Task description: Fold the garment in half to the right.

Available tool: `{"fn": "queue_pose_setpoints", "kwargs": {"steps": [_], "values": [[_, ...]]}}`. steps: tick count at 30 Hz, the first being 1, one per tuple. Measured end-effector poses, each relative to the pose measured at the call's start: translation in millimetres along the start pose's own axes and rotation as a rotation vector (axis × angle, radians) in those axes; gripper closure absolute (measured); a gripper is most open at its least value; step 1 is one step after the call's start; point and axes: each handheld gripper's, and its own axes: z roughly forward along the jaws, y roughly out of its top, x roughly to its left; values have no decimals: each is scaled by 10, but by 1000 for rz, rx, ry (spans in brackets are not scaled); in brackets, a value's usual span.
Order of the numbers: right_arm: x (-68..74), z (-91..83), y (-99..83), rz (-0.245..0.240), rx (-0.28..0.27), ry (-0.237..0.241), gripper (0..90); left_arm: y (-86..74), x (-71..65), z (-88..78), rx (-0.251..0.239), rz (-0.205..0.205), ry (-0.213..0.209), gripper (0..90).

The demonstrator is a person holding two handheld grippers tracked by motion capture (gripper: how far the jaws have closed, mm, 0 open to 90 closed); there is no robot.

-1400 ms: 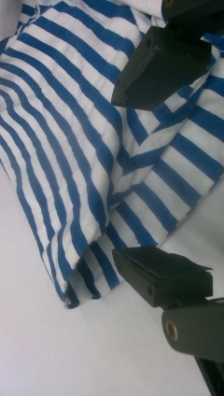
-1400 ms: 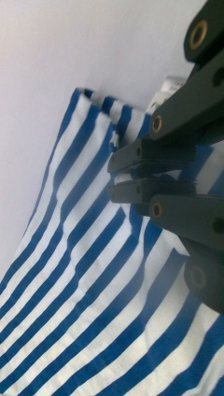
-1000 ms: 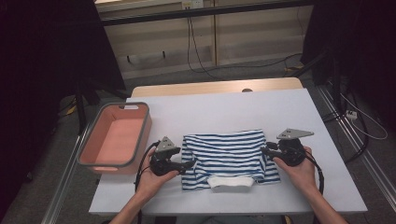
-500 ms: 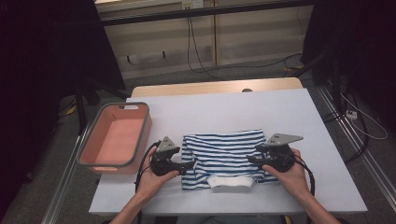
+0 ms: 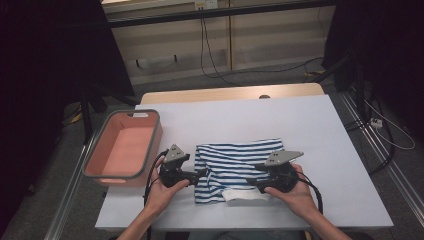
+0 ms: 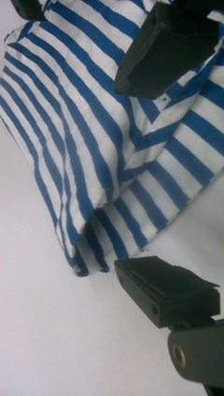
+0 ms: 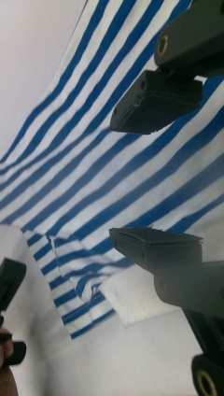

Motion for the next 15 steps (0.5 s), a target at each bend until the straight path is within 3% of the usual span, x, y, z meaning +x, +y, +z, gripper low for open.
{"fn": "queue_pose_setpoints", "kwargs": {"steps": [3, 7, 15], "values": [[55, 48, 18, -10, 10, 20, 429, 6, 4, 3, 14, 12, -6, 135], [116, 82, 47, -32, 14, 39, 430, 37, 11, 9, 23, 5, 20, 130], [249, 147, 128, -58, 15, 72, 430, 158, 49, 34, -8, 38, 8, 120]]}}
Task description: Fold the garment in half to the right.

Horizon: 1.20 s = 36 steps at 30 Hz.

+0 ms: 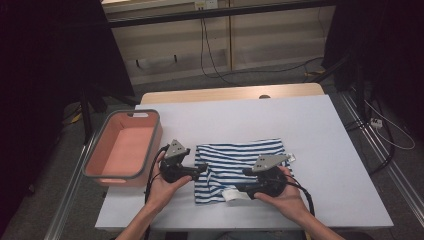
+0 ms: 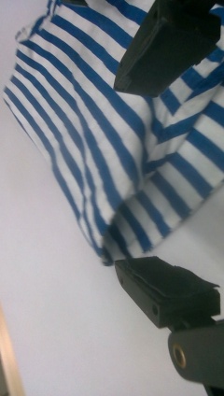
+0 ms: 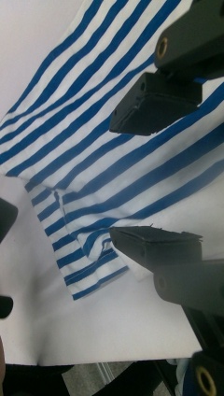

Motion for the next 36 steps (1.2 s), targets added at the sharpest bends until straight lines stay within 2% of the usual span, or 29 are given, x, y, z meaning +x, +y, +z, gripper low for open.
{"fn": "queue_pose_setpoints", "kwargs": {"steps": [4, 6, 8, 11, 13, 16, 18, 20, 23, 28, 29, 34, 36], "values": [[50, 96, 66, -19, 17, 21, 431, 86, 92, 85, 1, -10, 24, 131], [81, 161, 115, -33, 27, 36, 435, 128, 156, 133, 15, -11, 32, 190], [120, 237, 179, -52, 36, 49, 442, 157, 223, 194, 29, -30, 41, 259], [163, 338, 249, -61, 44, 69, 455, 196, 298, 287, 74, -21, 33, 349], [182, 422, 276, -66, 56, 77, 458, 205, 325, 345, 89, -34, 38, 362], [204, 532, 274, -63, 72, 86, 461, 178, 388, 403, 103, -34, 37, 464], [206, 580, 258, -65, 75, 88, 463, 126, 415, 443, 130, -42, 30, 490], [209, 604, 249, -60, 75, 94, 465, 87, 434, 475, 156, -43, 31, 530], [226, 621, 243, -64, 80, 96, 466, 49, 491, 492, 151, -75, 32, 556], [271, 645, 228, -74, 92, 98, 469, 24, 528, 507, 154, -102, -5, 597], [281, 647, 231, -76, 95, 98, 469, 24, 521, 514, 153, -103, -16, 625], [306, 649, 263, -83, 84, 96, 469, 35, 494, 526, 164, -92, -14, 631], [318, 644, 282, -85, 77, 97, 476, 38, 474, 533, 169, -86, -22, 710]]}}
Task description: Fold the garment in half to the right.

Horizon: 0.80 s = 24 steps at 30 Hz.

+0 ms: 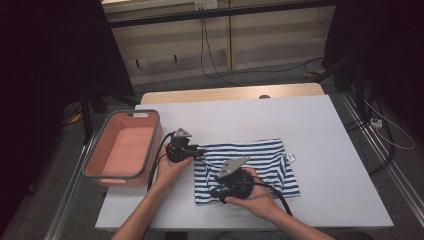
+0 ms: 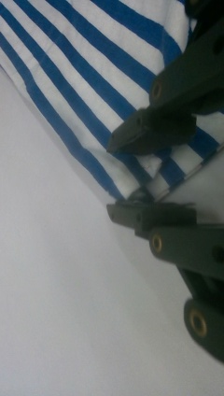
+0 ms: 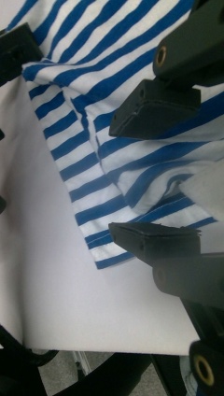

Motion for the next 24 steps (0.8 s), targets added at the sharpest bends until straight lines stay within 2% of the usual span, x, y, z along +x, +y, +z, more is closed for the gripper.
{"fn": "queue_pose_setpoints", "kwargs": {"steps": [1, 2, 4, 7, 10, 15, 24], "values": [[8, -5, 11, -2, -2, 2, 476, -4, -4, 9, -3, -9, -37, 784], [16, -5, 19, -3, -4, 5, 480, -4, -23, 16, -1, -9, -41, 833], [37, 3, 31, -4, -1, 10, 482, 12, -30, 13, 7, -1, -38, 852], [53, 42, 29, -8, 14, 14, 486, 7, -3, 11, -16, -29, -25, 858], [66, 89, 19, -8, 34, 14, 485, 24, 19, -14, -62, -68, -16, 861], [88, 149, 7, -8, 61, 27, 452, 30, 15, -7, -67, -69, -8, 862], [216, 244, 51, 9, 82, 1, 284, 28, 20, -2, -62, -70, -16, 860]]}}
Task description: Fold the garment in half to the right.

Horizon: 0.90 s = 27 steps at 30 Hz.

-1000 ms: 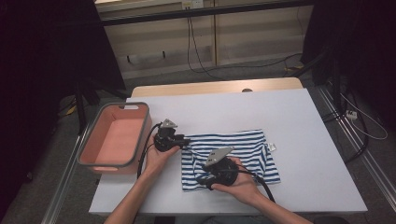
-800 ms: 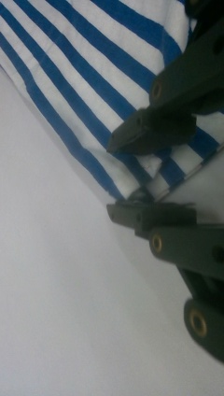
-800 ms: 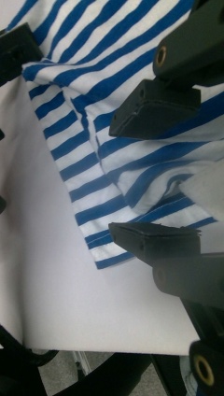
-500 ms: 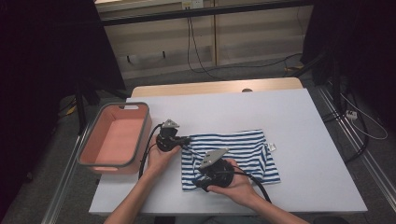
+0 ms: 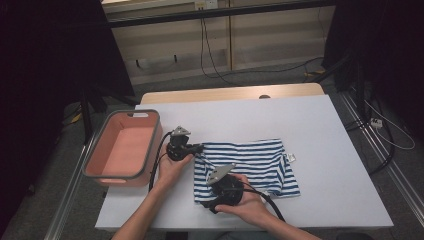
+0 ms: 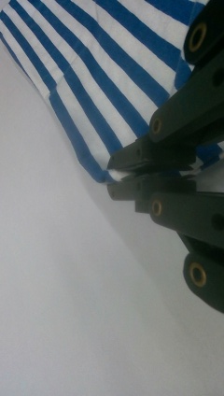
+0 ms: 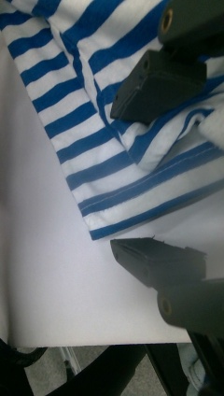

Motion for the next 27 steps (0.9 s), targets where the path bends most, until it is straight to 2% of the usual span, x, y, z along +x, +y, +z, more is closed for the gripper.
{"fn": "queue_pose_setpoints", "kwargs": {"steps": [3, 5, 9, 11, 13, 16, 17, 21, 25, 27], "values": [[49, 37, 31, -8, 16, -21, 259, 1, -2, -7, -5, 2, 3, 860], [69, 52, 38, 3, 15, -33, 257, 2, 1, -12, -7, 1, -1, 859], [94, 50, 7, -31, 5, -80, 340, -5, 11, -23, -2, 5, -11, 858], [106, 52, 0, -15, -6, -101, 368, -9, 3, -27, -14, -4, -10, 858], [118, 54, -2, -36, 1, -110, 373, -6, 8, -39, -15, -1, -13, 858], [111, 51, 17, -34, 16, -108, 397, -9, 4, -51, -16, 1, -11, 858], [100, 46, 20, -50, 24, -105, 413, -12, -3, -53, -22, -6, -11, 858], [84, 9, 21, -35, 36, -113, 527, -17, 6, -72, -19, 1, -14, 858], [55, -42, -11, -21, 31, -116, 683, -18, 7, -85, -25, -1, -18, 858], [33, -55, -21, -18, 30, -117, 699, -16, 9, -87, -29, -5, -19, 858]]}}
